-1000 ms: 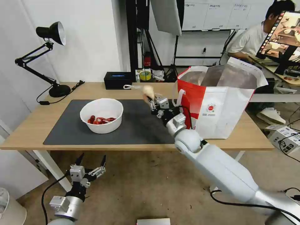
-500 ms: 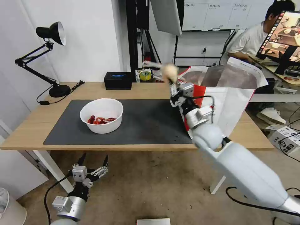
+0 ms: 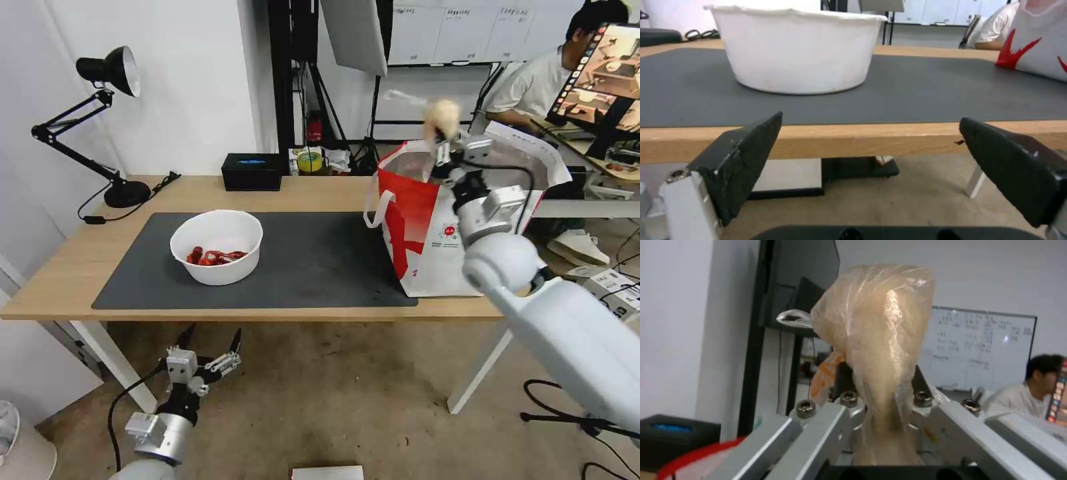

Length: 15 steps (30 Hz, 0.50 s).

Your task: Pick up the trash from the table and place it into the takeout bag.

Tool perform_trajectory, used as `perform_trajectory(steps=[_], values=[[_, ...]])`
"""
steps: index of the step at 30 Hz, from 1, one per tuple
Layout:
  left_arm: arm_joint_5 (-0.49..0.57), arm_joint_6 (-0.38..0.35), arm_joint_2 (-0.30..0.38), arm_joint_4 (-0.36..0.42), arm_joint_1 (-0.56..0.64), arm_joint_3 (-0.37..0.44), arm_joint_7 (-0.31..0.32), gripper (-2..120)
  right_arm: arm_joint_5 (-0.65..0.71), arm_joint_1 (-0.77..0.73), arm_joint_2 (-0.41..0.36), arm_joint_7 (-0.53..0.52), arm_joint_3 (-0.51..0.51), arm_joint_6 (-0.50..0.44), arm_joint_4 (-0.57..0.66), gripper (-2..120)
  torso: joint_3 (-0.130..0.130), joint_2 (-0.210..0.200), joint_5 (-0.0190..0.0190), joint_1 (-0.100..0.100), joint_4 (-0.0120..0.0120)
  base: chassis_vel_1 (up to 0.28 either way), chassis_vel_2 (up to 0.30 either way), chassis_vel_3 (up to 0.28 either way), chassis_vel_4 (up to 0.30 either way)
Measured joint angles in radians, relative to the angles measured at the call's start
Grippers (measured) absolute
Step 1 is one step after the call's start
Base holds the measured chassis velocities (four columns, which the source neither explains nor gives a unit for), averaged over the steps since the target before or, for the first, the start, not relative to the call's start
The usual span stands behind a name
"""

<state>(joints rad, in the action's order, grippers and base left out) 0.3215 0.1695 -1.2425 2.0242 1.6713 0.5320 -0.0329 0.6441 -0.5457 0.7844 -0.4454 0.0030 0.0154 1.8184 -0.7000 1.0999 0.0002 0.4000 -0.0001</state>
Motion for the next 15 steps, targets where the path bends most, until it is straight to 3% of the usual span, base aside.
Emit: perform_trajectory(steps=[3,4,7,11,13,15], values=[[-0.001,-0.002,0.001,0.000,-0.001,-0.002,-0.005,100,0.016,-0.003,-0.006,-0.005,0.004,0.037,0.011,11,0.000,0.000,0.0001,0.000,0.0000,0.000,0.000,0.000,0.000],[-0.001,-0.006,0.003,0.000,-0.003,-0.002,-0.006,100,0.020,-0.003,-0.014,-0.006,0.005,0.074,0.017,21,0.000,0.000,-0.0002,0.000,0.0000,0.000,0.000,0.000,0.000],[-0.004,-0.011,0.004,0.000,-0.003,-0.001,-0.006,100,0.020,-0.003,-0.018,-0.006,0.005,0.090,0.017,28,0.000,0.000,-0.0001,0.000,0.0001,0.000,0.000,0.000,0.000],[-0.012,-0.012,0.004,0.000,0.005,0.001,-0.006,100,0.030,-0.006,-0.022,-0.010,0.015,0.117,0.011,46,0.000,0.000,-0.0001,0.000,0.0001,0.000,0.000,0.000,0.000],[-0.013,-0.011,0.004,0.001,0.007,0.002,-0.006,100,0.033,-0.009,-0.022,-0.011,0.017,0.119,0.011,47,0.000,0.000,-0.0001,0.000,0.0001,0.000,0.000,0.000,0.000],[-0.013,-0.011,0.008,0.005,0.008,0.005,-0.006,100,0.044,-0.020,-0.025,-0.011,0.021,0.128,0.014,61,0.000,0.000,-0.0001,0.000,0.0001,0.000,0.000,0.000,0.000]])
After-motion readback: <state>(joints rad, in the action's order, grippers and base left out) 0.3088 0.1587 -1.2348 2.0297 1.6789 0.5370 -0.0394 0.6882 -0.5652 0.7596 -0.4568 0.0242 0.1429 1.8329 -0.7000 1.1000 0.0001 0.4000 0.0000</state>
